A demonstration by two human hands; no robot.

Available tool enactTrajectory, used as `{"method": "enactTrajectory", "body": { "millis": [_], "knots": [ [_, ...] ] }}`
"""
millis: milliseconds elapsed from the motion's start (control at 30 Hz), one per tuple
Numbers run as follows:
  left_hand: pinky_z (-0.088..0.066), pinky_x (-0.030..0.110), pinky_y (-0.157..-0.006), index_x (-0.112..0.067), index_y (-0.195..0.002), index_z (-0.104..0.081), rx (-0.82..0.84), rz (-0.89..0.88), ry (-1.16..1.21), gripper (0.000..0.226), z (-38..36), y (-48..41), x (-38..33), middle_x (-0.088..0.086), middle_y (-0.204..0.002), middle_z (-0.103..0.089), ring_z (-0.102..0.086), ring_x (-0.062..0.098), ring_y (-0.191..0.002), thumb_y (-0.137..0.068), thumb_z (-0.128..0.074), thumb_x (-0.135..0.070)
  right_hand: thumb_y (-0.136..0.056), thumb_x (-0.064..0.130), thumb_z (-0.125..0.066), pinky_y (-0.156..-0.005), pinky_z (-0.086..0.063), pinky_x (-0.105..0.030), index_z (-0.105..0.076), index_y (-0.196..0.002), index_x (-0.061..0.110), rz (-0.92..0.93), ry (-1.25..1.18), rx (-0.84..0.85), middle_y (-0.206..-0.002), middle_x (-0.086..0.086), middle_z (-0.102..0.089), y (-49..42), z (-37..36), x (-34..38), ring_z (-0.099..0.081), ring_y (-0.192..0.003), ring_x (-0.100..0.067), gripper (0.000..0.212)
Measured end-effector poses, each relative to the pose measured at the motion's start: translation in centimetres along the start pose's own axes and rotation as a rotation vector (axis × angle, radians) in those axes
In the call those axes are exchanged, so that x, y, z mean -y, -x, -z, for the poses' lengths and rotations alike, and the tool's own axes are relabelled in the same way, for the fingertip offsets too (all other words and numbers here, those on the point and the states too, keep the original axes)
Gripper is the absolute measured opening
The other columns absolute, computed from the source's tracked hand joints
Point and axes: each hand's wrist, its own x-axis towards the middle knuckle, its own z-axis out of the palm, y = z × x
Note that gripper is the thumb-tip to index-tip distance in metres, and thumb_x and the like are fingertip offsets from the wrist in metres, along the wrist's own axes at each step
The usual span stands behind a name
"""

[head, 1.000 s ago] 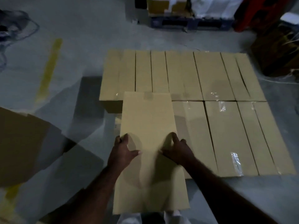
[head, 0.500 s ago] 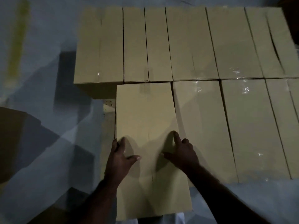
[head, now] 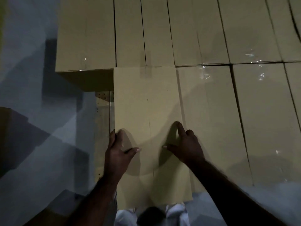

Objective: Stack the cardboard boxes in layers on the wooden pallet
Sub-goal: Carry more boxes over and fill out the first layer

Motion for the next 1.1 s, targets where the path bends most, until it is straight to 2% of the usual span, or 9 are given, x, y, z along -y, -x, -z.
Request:
{"method": "enactTrajectory", "body": {
  "millis": [133, 267, 367, 567, 700, 833, 933, 1033, 1100],
  "knots": [
    [-0.034, 0.032, -0.115, -0.009, -0.15, -0.041, 0.002, 0.013, 0.024, 0.097, -1.1, -0.9, 0.9, 0.014, -0.161, -0.026, -0.035, 0.027, -0.144, -0.069, -0.089, -0.035, -0.077, 0.055, -0.079, -0.095, -0.047, -0.037, -0.016, -0.159, 0.031, -0.012, 0.0, -0.037, -0.127, -0.012, -0.042, -1.0, -1.1, -0.2, -0.045, -0.12, -0.033, 0.106],
    [-0.028, 0.021, -0.111, -0.011, -0.15, -0.042, 0.008, -0.005, 0.035, 0.095, -2.0, -1.6, 1.8, 0.012, -0.162, -0.025, -0.035, 0.024, -0.144, -0.07, -0.088, -0.034, -0.082, 0.046, -0.077, -0.096, -0.05, -0.038, -0.024, -0.157, 0.026, -0.005, 0.016, -0.089, -0.129, -0.013, -0.042, -1.7, -1.9, -0.7, -0.049, -0.117, -0.032, 0.094],
    [-0.03, 0.023, -0.111, -0.012, -0.15, -0.041, -0.013, -0.031, 0.04, 0.094, -2.6, -2.0, 2.6, 0.011, -0.162, -0.025, -0.034, 0.025, -0.145, -0.072, -0.087, -0.035, -0.085, 0.04, -0.076, -0.096, -0.051, -0.039, -0.032, -0.155, 0.021, 0.019, 0.039, -0.119, -0.13, -0.014, -0.045, -2.0, -2.4, -0.9, -0.051, -0.116, -0.032, 0.085],
    [-0.019, 0.022, -0.113, -0.021, -0.16, -0.006, 0.045, 0.024, 0.089, 0.113, -2.8, -2.6, 2.9, -0.002, -0.166, -0.012, -0.017, 0.017, -0.15, -0.078, -0.079, -0.047, -0.085, 0.036, -0.077, -0.096, -0.047, -0.035, -0.039, -0.151, 0.014, 0.041, 0.05, -0.179, -0.131, -0.015, -0.046, -1.9, -3.1, -1.2, -0.05, -0.117, -0.033, 0.08],
    [-0.028, 0.031, -0.112, -0.026, -0.16, -0.004, 0.082, 0.138, 0.241, 0.11, -2.3, -4.9, 1.7, -0.002, -0.163, -0.024, -0.029, 0.023, -0.146, -0.08, -0.076, -0.048, -0.086, 0.045, -0.074, -0.098, -0.046, -0.04, -0.04, -0.15, 0.015, 0.079, 0.1, -0.246, -0.143, -0.015, -0.04, -1.1, -3.4, -1.4, -0.042, -0.127, -0.034, 0.078],
    [-0.029, 0.029, -0.112, -0.024, -0.159, -0.014, 0.056, 0.141, 0.31, 0.103, -2.5, -7.0, 1.6, -0.002, -0.159, -0.033, -0.033, 0.022, -0.144, -0.081, -0.076, -0.049, -0.09, 0.068, -0.044, -0.113, -0.028, -0.058, -0.022, -0.157, 0.011, 0.101, 0.307, -0.296, -0.163, -0.02, -0.019, -1.4, -4.2, -2.0, -0.02, -0.148, -0.041, 0.091],
    [-0.033, 0.04, -0.116, -0.025, -0.157, -0.02, 0.035, 0.101, 0.304, 0.103, -2.9, -7.1, 2.1, -0.005, -0.156, -0.037, -0.035, 0.016, -0.142, -0.077, -0.077, -0.055, -0.092, 0.073, -0.018, -0.119, -0.013, -0.061, -0.01, -0.159, 0.006, 0.099, 0.38, -0.226, -0.166, -0.019, 0.0, -2.2, -5.1, -2.6, -0.002, -0.153, -0.037, 0.095],
    [-0.029, 0.025, -0.108, -0.025, -0.157, -0.021, 0.034, 0.088, 0.349, 0.096, -3.1, -7.0, 2.3, -0.016, -0.146, -0.038, -0.033, 0.002, -0.13, -0.082, -0.078, -0.04, -0.095, 0.07, -0.015, -0.121, -0.008, -0.06, -0.006, -0.159, 0.005, 0.105, 0.406, -0.227, -0.166, -0.019, 0.006, -2.5, -5.9, -3.0, 0.004, -0.154, -0.036, 0.092],
    [-0.026, 0.023, -0.107, -0.026, -0.158, -0.019, 0.037, 0.074, 0.357, 0.098, -3.2, -7.0, 2.3, -0.015, -0.148, -0.037, -0.031, 0.002, -0.13, -0.081, -0.079, -0.039, -0.095, 0.07, -0.015, -0.12, -0.008, -0.06, -0.007, -0.159, 0.005, 0.103, 0.406, -0.23, -0.166, -0.019, 0.005, -2.6, -5.9, -3.1, 0.004, -0.154, -0.036, 0.091]
  ]
}}
